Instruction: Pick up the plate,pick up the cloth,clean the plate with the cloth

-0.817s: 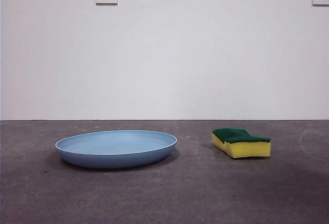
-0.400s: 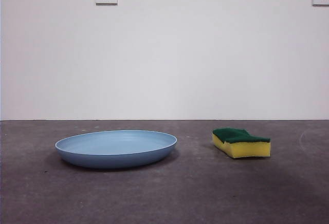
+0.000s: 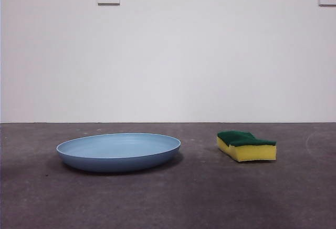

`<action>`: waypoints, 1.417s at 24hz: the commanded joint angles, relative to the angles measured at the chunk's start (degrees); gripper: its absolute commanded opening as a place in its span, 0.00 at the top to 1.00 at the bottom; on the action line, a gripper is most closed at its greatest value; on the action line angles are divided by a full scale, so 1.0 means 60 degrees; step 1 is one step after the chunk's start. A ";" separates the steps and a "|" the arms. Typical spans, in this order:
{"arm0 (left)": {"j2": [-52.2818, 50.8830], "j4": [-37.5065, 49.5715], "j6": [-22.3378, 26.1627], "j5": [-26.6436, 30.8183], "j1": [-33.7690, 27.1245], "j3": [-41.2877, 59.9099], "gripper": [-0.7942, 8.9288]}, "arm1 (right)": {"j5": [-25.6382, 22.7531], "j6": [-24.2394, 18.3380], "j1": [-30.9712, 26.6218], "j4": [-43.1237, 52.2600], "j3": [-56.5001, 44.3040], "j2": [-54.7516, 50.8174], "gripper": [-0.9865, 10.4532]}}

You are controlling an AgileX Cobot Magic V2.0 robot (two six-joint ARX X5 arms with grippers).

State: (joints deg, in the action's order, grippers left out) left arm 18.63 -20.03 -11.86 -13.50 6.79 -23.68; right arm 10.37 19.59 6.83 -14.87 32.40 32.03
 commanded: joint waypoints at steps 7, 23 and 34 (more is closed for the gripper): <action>0.3016 -0.1122 0.0521 -0.1453 -0.0018 -0.2055 0.92 | 0.1064 -0.2044 0.0007 -0.2481 0.1730 0.2820 0.91; 0.7858 -0.0627 0.0124 -0.2499 -0.0004 -0.4044 0.43 | 0.0969 -0.2025 0.0007 -0.3330 0.2004 0.4000 0.34; 1.2797 -0.1687 0.0597 -0.0590 0.0302 -0.6896 0.43 | 0.0969 -0.2029 0.0007 -0.3337 0.2004 0.4000 0.34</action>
State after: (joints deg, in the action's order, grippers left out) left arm 95.02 -30.24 -9.19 -17.04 8.40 -65.30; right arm 16.32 7.70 6.79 -34.98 44.23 55.96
